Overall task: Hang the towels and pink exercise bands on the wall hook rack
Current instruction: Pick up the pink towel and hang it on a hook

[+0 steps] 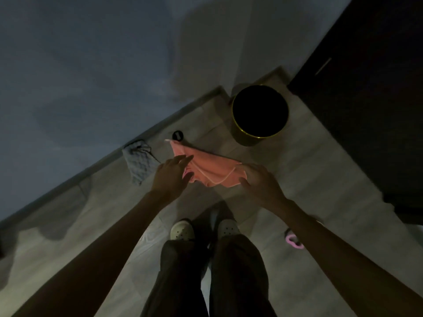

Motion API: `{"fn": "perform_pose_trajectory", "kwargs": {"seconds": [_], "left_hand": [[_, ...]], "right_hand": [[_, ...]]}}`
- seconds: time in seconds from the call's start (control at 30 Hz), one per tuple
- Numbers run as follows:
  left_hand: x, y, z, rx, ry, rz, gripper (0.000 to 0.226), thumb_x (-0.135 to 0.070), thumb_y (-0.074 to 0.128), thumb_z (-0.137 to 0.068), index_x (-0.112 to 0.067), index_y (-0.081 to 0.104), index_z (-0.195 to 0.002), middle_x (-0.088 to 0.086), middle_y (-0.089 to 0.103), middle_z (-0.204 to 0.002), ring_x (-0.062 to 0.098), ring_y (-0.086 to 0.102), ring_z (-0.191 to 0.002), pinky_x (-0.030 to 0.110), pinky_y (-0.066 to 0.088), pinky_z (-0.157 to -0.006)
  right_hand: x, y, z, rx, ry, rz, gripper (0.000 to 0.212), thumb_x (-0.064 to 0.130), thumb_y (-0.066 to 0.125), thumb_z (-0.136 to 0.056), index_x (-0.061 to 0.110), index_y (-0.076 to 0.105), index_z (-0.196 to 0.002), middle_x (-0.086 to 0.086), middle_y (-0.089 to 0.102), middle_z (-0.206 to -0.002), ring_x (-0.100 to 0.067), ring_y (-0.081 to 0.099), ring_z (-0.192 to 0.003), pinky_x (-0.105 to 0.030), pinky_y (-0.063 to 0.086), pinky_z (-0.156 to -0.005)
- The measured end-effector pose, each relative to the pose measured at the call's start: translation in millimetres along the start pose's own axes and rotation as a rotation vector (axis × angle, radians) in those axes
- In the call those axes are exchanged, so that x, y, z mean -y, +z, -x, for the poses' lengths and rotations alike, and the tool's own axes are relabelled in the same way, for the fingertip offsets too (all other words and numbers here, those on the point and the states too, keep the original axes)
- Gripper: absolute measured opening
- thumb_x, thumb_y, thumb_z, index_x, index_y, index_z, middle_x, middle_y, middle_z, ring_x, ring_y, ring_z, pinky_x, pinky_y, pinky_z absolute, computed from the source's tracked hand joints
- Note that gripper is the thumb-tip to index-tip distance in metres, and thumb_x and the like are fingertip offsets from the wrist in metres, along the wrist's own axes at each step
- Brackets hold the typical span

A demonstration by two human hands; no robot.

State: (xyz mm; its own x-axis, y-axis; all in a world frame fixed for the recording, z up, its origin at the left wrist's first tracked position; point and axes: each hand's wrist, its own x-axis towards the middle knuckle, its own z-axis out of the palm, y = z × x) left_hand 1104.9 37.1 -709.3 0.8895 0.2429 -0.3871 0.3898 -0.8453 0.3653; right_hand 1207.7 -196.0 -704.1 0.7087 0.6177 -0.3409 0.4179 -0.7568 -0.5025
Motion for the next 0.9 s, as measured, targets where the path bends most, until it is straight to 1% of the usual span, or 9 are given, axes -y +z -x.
{"fn": "perform_pose_trajectory", "kwargs": {"seconds": [0.13,0.27,0.37,0.43,0.5,0.6,0.73,0.8,0.9], "left_hand": [[49.7,82.1,-51.8,0.018,-0.039,0.006,0.053,-0.032,0.051,-0.094,-0.021,0.034,-0.143,0.009,0.04,-0.147,0.03,0.043,-0.128,0.049,0.038,-0.105],[99.4,167.9,-108.0,0.062,-0.095,0.021,0.058,-0.033,0.052,-0.093,-0.024,0.028,-0.145,0.009,0.028,-0.153,0.032,0.04,-0.131,0.051,0.036,-0.107],[133.9,224.3,-150.5,0.072,-0.049,-0.006,0.063,-0.032,0.053,-0.093,-0.027,0.022,-0.147,0.008,0.019,-0.156,0.032,0.026,-0.14,0.052,0.031,-0.11],[155.6,256.2,-177.5,0.052,0.009,-0.039,0.066,-0.032,0.054,-0.092,-0.029,0.019,-0.148,0.006,0.015,-0.157,0.031,0.019,-0.142,0.055,0.03,-0.11],[173.4,283.7,-204.0,0.016,0.053,-0.057,0.066,-0.032,0.055,-0.091,-0.028,0.02,-0.148,0.005,0.014,-0.158,0.031,0.019,-0.142,0.056,0.03,-0.109],[186.5,312.6,-236.0,0.019,0.112,-0.135,0.068,-0.035,0.054,-0.091,-0.026,0.018,-0.148,0.004,0.013,-0.158,0.032,0.021,-0.138,0.052,0.025,-0.11],[192.0,337.9,-264.4,-0.025,0.19,-0.283,0.061,-0.034,0.051,-0.091,-0.027,0.026,-0.146,0.005,0.026,-0.151,0.031,0.029,-0.128,0.043,0.025,-0.104],[193.4,347.2,-273.0,-0.085,0.192,-0.287,0.054,-0.032,0.052,-0.09,-0.027,0.036,-0.142,0.006,0.035,-0.144,0.03,0.033,-0.126,0.041,0.025,-0.102],[188.7,349.1,-275.9,-0.134,0.192,-0.303,0.038,-0.022,0.046,-0.093,-0.023,0.049,-0.131,0.003,0.045,-0.138,0.025,0.036,-0.125,0.038,0.026,-0.094]], "right_hand": [[-39.8,90.2,-58.1,0.034,0.007,-0.007,0.051,0.036,0.038,-0.08,0.018,0.056,-0.125,-0.006,0.058,-0.127,-0.028,0.05,-0.116,-0.04,0.043,-0.095],[-81.4,184.4,-118.4,0.039,-0.02,-0.056,0.058,0.043,0.035,-0.08,0.011,0.06,-0.122,-0.013,0.061,-0.123,-0.03,0.054,-0.116,-0.039,0.043,-0.1],[-105.7,241.3,-161.3,0.03,-0.005,-0.044,0.046,0.031,0.05,-0.086,0.008,0.057,-0.125,-0.017,0.058,-0.128,-0.034,0.053,-0.12,-0.041,0.039,-0.102],[-121.8,274.5,-190.2,0.076,0.002,0.005,0.048,0.029,0.048,-0.088,0.01,0.049,-0.133,-0.014,0.049,-0.138,-0.032,0.044,-0.128,-0.039,0.032,-0.107],[-139.5,304.3,-217.1,0.087,-0.002,0.047,0.055,0.032,0.041,-0.086,0.013,0.042,-0.138,-0.012,0.04,-0.145,-0.031,0.038,-0.132,-0.035,0.029,-0.109],[-164.5,337.7,-246.6,0.049,0.061,0.026,0.056,0.013,0.052,-0.088,0.01,0.035,-0.141,-0.013,0.032,-0.149,-0.028,0.032,-0.136,-0.028,0.022,-0.109],[-184.5,359.8,-269.0,-0.006,0.09,0.1,0.056,0.018,0.059,-0.084,0.011,0.04,-0.136,-0.015,0.041,-0.138,-0.032,0.046,-0.121,-0.035,0.039,-0.097],[-189.3,362.6,-274.8,-0.037,0.074,0.114,0.039,0.017,0.057,-0.087,0.013,0.05,-0.124,-0.012,0.048,-0.129,-0.032,0.054,-0.11,-0.034,0.042,-0.085],[-187.1,352.4,-272.7,-0.124,0.018,0.095,0.02,0.017,0.056,-0.089,0.013,0.059,-0.108,-0.009,0.059,-0.117,-0.03,0.061,-0.097,-0.028,0.037,-0.07]]}}
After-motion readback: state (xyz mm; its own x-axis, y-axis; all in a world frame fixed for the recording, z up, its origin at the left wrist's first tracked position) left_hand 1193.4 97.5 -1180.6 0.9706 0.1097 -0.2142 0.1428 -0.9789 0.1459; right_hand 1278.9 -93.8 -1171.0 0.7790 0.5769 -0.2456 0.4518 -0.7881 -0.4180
